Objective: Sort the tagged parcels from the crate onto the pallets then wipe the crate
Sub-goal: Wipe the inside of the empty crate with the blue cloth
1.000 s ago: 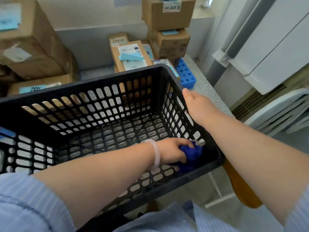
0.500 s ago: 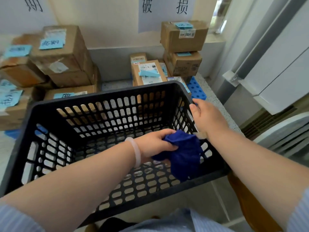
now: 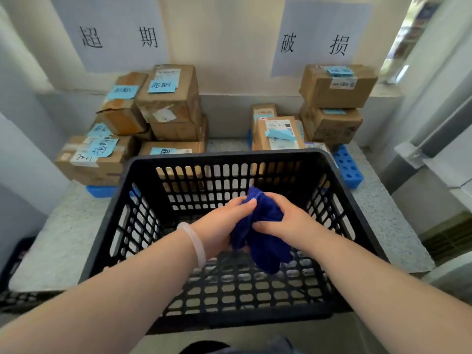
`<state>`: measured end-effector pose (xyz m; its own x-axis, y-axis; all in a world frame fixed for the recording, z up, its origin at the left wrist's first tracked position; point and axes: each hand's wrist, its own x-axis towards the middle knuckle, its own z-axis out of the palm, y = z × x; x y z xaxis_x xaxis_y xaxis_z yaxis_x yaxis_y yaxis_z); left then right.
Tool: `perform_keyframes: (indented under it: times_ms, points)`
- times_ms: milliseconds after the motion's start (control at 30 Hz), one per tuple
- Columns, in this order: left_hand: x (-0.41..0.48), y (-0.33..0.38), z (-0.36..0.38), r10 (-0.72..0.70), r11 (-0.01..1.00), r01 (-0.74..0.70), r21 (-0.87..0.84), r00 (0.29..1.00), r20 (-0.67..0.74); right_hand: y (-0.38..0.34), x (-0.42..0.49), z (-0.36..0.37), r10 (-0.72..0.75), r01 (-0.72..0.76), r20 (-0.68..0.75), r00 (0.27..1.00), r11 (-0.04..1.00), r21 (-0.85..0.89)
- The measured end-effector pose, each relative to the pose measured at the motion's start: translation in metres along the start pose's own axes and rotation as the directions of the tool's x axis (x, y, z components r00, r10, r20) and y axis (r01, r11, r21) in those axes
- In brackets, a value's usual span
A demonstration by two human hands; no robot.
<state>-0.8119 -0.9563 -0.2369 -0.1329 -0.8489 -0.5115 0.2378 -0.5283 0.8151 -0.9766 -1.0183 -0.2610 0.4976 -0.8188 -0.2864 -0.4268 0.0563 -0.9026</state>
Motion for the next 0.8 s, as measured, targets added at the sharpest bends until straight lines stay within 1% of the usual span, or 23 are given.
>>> perform_keyframes:
  times_ms: [67, 133, 167, 200, 233, 267, 300, 333, 400, 467, 533, 600, 633, 700, 733, 800]
  points:
    - [-0.013, 0.003, -0.018, 0.035, 0.99, -0.026, 0.138, 0.998, -0.061, -0.004, 0.007, 0.01, 0.029, -0.029, -0.006, 1.0, 0.999, 0.024]
    - [-0.03, 0.007, -0.038, 0.136, 0.948, -0.101, 0.302, 0.986, -0.096, -0.005, 0.012, 0.019, 0.08, -0.078, -0.015, 0.997, 0.994, 0.074]
    - [-0.04, 0.008, -0.049, 0.201, 0.902, -0.141, 0.409, 0.974, -0.108, -0.006, 0.014, 0.025, 0.115, -0.113, -0.006, 0.993, 0.987, 0.11]
    - [-0.051, 0.008, -0.061, 0.271, 0.833, -0.164, 0.529, 0.954, -0.13, -0.008, 0.016, 0.031, 0.144, -0.144, 0.01, 0.99, 0.982, 0.122]
    - [-0.061, 0.005, -0.073, 0.343, 0.74, -0.164, 0.652, 0.926, -0.155, -0.009, 0.019, 0.039, 0.169, -0.171, 0.032, 0.985, 0.98, 0.102]
    - [-0.072, 0.002, -0.085, 0.406, 0.637, -0.138, 0.758, 0.896, -0.178, -0.01, 0.023, 0.047, 0.196, -0.2, 0.06, 0.979, 0.977, 0.07]
    - [-0.082, -0.002, -0.095, 0.455, 0.551, -0.093, 0.829, 0.867, -0.205, -0.012, 0.028, 0.056, 0.218, -0.223, 0.095, 0.971, 0.974, 0.042]
    - [-0.093, -0.007, -0.104, 0.493, 0.489, -0.047, 0.871, 0.838, -0.232, -0.014, 0.032, 0.065, 0.233, -0.238, 0.144, 0.962, 0.971, 0.021]
    - [-0.11, -0.017, -0.117, 0.526, 0.422, 0.049, 0.905, 0.8, -0.288, -0.02, 0.039, 0.085, 0.251, -0.249, 0.257, 0.933, 0.968, -0.038]
    - [-0.123, -0.029, -0.125, 0.507, 0.384, 0.187, 0.904, 0.776, -0.375, -0.023, 0.045, 0.104, 0.267, -0.256, 0.373, 0.889, 0.963, -0.078]
    - [-0.128, -0.041, -0.131, 0.47, 0.368, 0.305, 0.878, 0.754, -0.459, -0.027, 0.046, 0.121, 0.262, -0.24, 0.483, 0.835, 0.965, -0.108]
    - [-0.126, -0.05, -0.137, 0.463, 0.375, 0.36, 0.855, 0.726, -0.508, -0.032, 0.047, 0.131, 0.248, -0.212, 0.567, 0.785, 0.969, -0.131]
    - [-0.124, -0.053, -0.139, 0.466, 0.407, 0.363, 0.838, 0.707, -0.532, -0.033, 0.048, 0.135, 0.247, -0.203, 0.604, 0.758, 0.969, -0.141]
    - [-0.122, -0.057, -0.14, 0.457, 0.532, 0.319, 0.784, 0.671, -0.584, -0.032, 0.05, 0.143, 0.261, -0.231, 0.658, 0.706, 0.964, -0.135]
    - [-0.121, -0.057, -0.14, 0.442, 0.585, 0.297, 0.755, 0.664, -0.603, -0.029, 0.051, 0.147, 0.27, -0.267, 0.673, 0.689, 0.957, -0.11]
    - [-0.12, -0.056, -0.137, 0.418, 0.635, 0.293, 0.715, 0.647, -0.637, -0.02, 0.047, 0.154, 0.311, -0.363, 0.689, 0.654, 0.929, -0.075]
